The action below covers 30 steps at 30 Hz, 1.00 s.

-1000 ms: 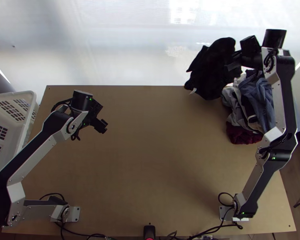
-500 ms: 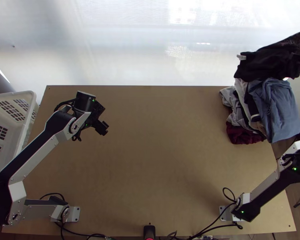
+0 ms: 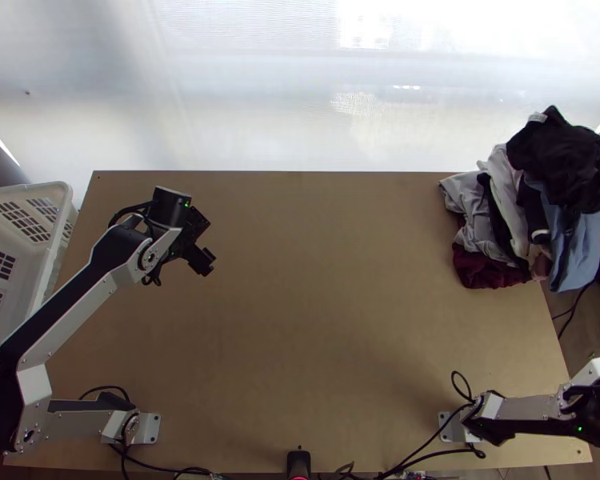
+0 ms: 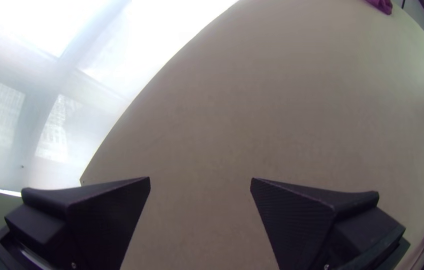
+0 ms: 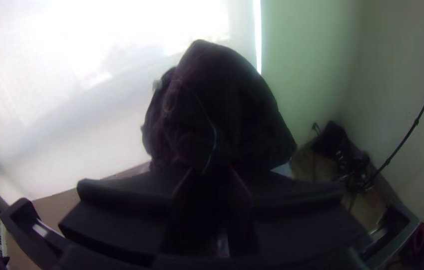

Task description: Fold the t-shirt

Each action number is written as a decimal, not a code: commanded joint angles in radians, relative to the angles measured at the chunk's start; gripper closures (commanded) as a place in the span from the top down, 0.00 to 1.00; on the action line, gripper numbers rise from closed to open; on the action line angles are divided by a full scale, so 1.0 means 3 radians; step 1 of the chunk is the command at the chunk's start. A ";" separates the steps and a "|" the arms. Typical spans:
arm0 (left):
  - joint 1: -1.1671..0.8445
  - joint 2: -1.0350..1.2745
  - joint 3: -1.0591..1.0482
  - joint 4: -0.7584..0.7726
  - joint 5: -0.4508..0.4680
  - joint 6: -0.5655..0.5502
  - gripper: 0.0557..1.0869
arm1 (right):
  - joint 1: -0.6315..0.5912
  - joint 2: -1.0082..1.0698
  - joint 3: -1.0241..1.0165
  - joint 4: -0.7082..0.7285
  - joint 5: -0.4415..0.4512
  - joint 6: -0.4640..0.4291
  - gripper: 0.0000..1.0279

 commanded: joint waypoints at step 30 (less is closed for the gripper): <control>0.0165 -0.0497 -0.0546 0.0133 -0.0004 0.0086 0.95 | 0.0318 -0.1500 -0.2469 0.0023 -0.0175 -0.0467 0.96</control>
